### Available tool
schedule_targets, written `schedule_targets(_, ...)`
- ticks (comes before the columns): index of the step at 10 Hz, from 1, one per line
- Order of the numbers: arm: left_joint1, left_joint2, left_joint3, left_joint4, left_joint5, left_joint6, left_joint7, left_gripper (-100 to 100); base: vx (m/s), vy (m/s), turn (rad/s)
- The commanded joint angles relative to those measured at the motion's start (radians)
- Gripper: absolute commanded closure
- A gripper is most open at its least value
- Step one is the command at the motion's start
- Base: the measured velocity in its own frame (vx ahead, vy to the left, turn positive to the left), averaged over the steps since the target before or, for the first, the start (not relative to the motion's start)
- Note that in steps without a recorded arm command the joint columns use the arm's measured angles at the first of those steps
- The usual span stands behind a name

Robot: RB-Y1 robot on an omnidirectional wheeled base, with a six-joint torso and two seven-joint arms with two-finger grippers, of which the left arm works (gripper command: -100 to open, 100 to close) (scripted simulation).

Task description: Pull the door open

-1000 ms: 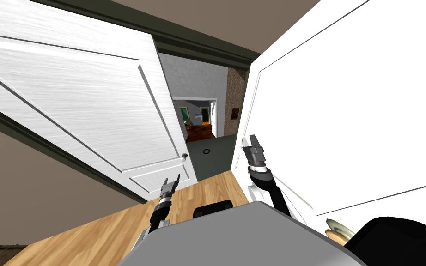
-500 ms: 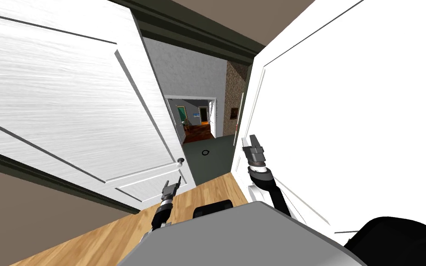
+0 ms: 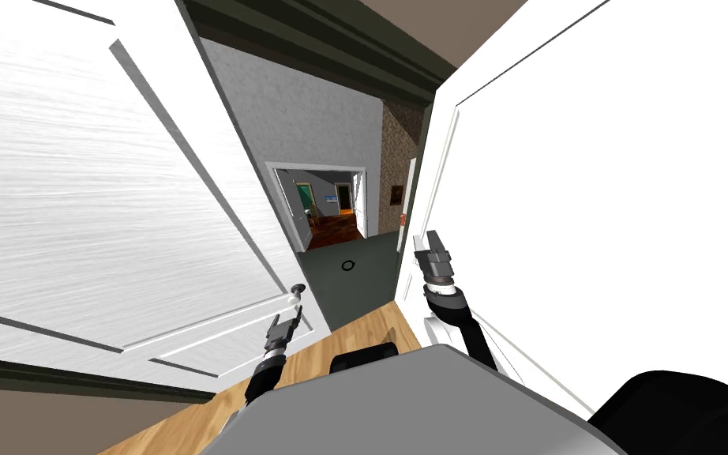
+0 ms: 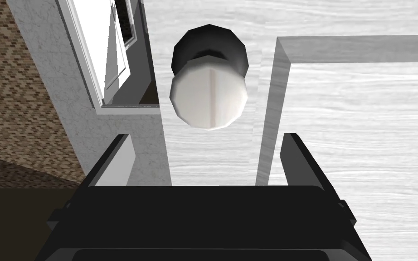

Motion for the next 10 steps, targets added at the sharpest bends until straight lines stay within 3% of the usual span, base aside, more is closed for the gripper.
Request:
schedule_targets(1, 0.003, 0.01, 0.01, 0.006, 0.007, -0.005, 0.006, -100, 0.174, 0.015, -0.1)
schedule_targets(4, 0.006, 0.03, 0.029, 0.029, 0.02, -0.019, 0.018, -100, 0.181, 0.012, -0.074)
schedule_targets(5, 0.006, 0.025, 0.025, 0.025, 0.018, -0.017, 0.014, -100, 0.08, -0.015, -0.004)
schedule_targets(6, 0.006, 0.025, 0.025, 0.025, 0.018, -0.017, 0.014, 100, -0.011, 0.008, 0.016)
schedule_targets(10, 0.006, 0.025, 0.025, 0.025, 0.018, -0.017, 0.014, 100, -0.019, 0.004, -0.005)
